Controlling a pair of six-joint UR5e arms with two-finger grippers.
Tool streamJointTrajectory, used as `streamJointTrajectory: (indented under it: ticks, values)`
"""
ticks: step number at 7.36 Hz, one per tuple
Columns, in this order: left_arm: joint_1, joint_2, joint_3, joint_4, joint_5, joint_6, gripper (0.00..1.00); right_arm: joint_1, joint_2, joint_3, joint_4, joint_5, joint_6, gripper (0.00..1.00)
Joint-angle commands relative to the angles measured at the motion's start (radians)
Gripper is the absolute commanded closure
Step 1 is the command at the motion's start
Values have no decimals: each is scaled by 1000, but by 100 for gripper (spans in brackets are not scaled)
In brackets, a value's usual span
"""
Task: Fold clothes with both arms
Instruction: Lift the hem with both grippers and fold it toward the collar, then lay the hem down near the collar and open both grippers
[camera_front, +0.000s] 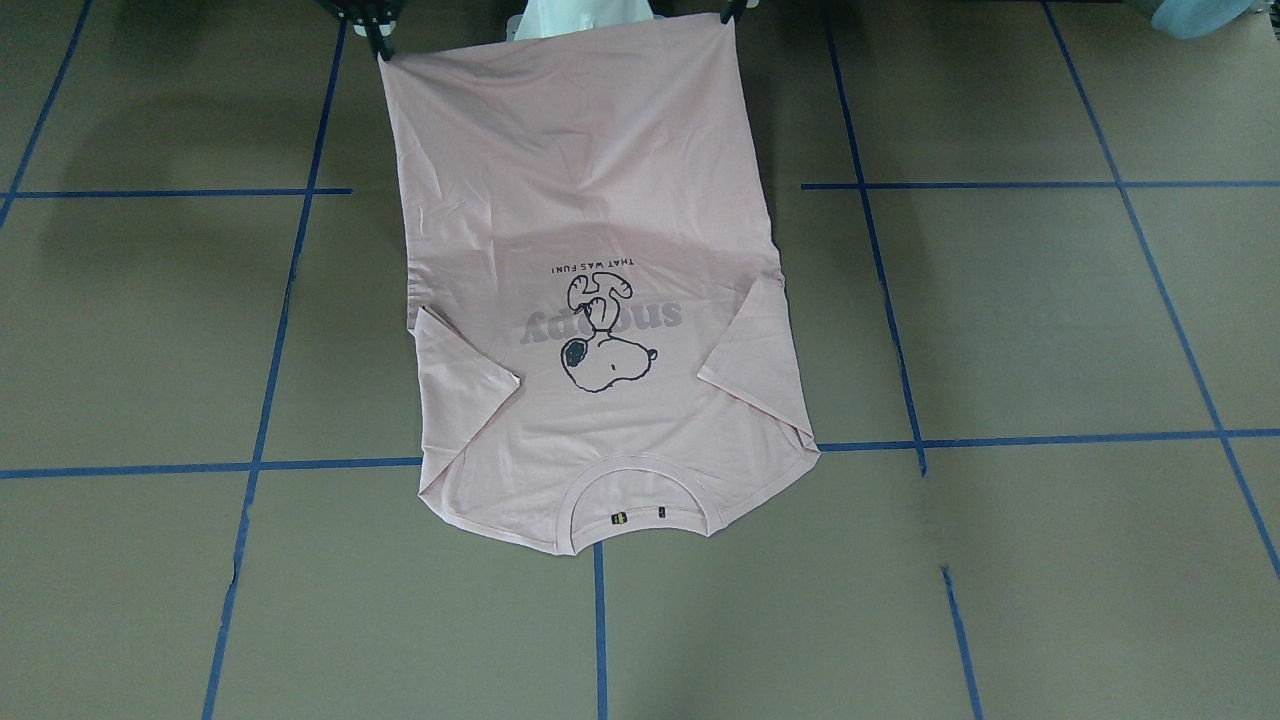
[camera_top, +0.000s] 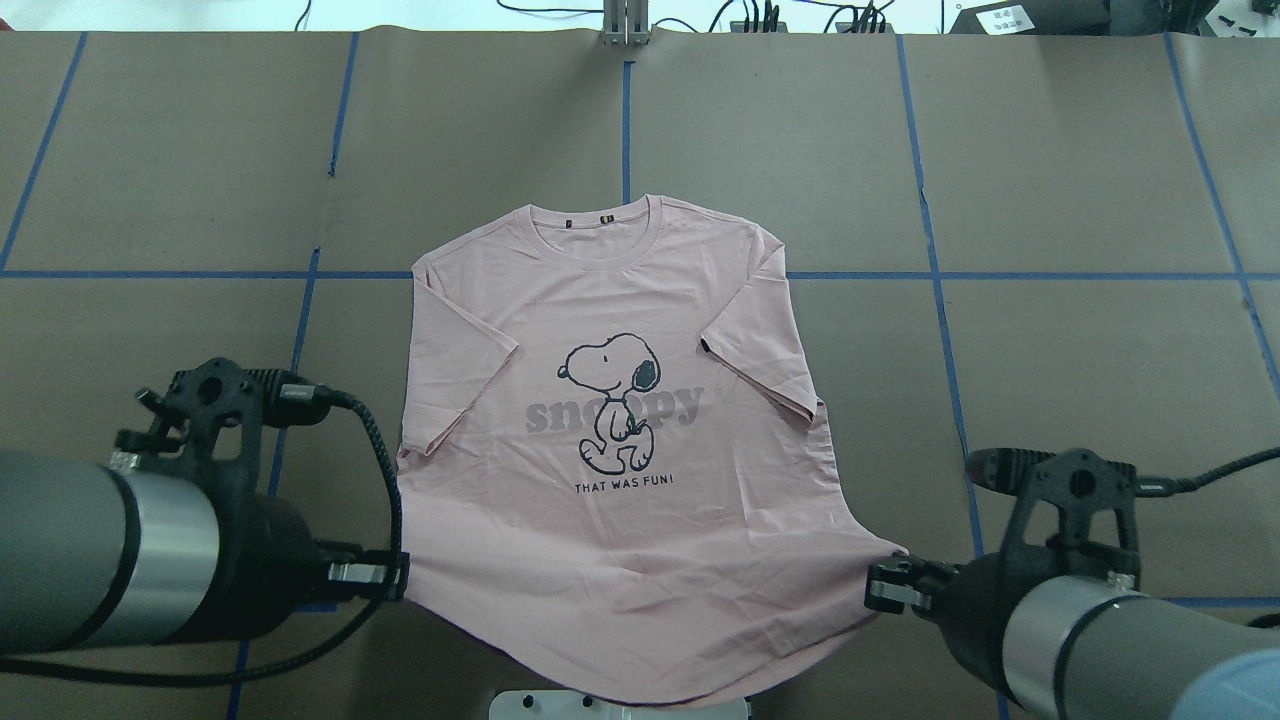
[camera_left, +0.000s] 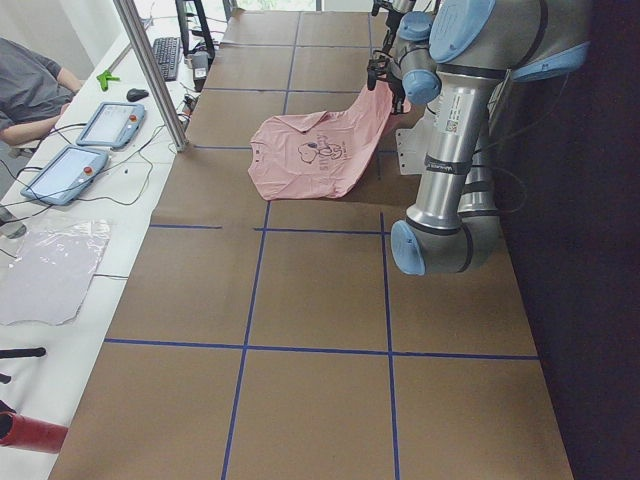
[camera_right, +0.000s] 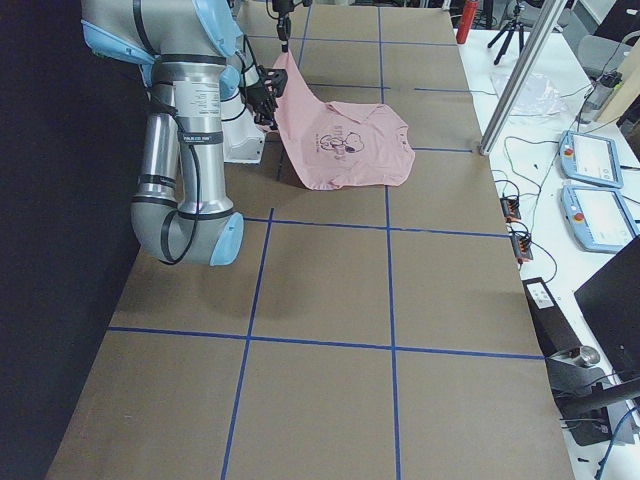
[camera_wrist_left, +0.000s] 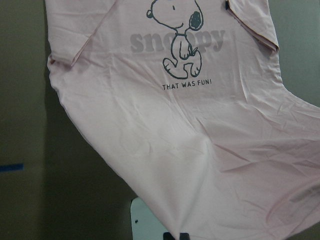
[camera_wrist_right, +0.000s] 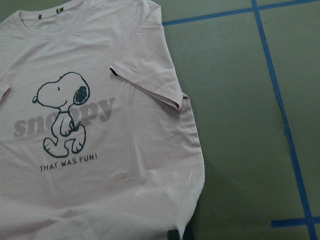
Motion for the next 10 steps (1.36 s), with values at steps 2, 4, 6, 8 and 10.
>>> streamJointTrajectory:
  ticks: [2,4,6,8,10]
  values:
    - [-193,-65,260,-90,-6,186,100,326,254,-356,10,147,-243,100]
    - [-287,-77,394,-186,-8,262,100,457,276,-522,186,214,-311,100]
    - [-358,-113,511,-232,-8,326,100,519,333,-737,353,221,-343,100]
    - [-399,-144,734,-423,-7,351,100,549,428,-929,385,222,-347,100]
    - [-412,-163,943,-609,-2,383,100,565,433,-1108,563,221,-356,100]
